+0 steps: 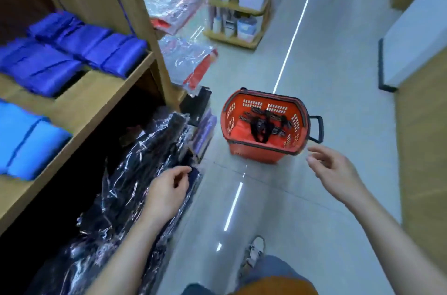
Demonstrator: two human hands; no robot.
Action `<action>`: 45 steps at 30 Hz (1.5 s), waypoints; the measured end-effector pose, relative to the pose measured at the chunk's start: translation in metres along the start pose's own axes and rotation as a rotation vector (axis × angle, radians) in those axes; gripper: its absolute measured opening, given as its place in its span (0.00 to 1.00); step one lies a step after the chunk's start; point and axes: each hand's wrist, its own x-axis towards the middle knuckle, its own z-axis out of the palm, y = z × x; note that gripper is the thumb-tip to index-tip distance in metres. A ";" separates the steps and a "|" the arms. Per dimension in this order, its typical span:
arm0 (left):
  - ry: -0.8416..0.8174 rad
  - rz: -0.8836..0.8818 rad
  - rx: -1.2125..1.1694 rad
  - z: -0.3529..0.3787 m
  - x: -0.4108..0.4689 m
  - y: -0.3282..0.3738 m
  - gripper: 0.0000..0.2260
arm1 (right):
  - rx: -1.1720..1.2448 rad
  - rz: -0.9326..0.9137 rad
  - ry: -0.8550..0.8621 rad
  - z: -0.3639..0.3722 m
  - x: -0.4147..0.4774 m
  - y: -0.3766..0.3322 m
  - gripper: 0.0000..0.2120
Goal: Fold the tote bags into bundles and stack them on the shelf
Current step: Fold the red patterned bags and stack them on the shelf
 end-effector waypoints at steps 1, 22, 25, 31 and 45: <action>-0.009 0.010 0.019 0.013 0.013 0.015 0.11 | -0.005 0.028 0.027 -0.010 0.013 0.013 0.10; -0.382 0.250 0.333 0.288 0.367 0.115 0.12 | -0.601 -0.074 -0.064 0.006 0.341 0.153 0.24; -0.472 0.265 0.383 0.350 0.427 0.109 0.14 | -0.654 -0.075 -0.120 0.034 0.404 0.187 0.23; -0.591 0.186 0.332 0.499 0.530 0.071 0.16 | -0.696 -0.014 -0.241 0.111 0.527 0.284 0.27; -0.401 -0.345 -0.695 0.592 0.612 0.063 0.08 | -0.756 0.101 -0.424 0.207 0.650 0.383 0.57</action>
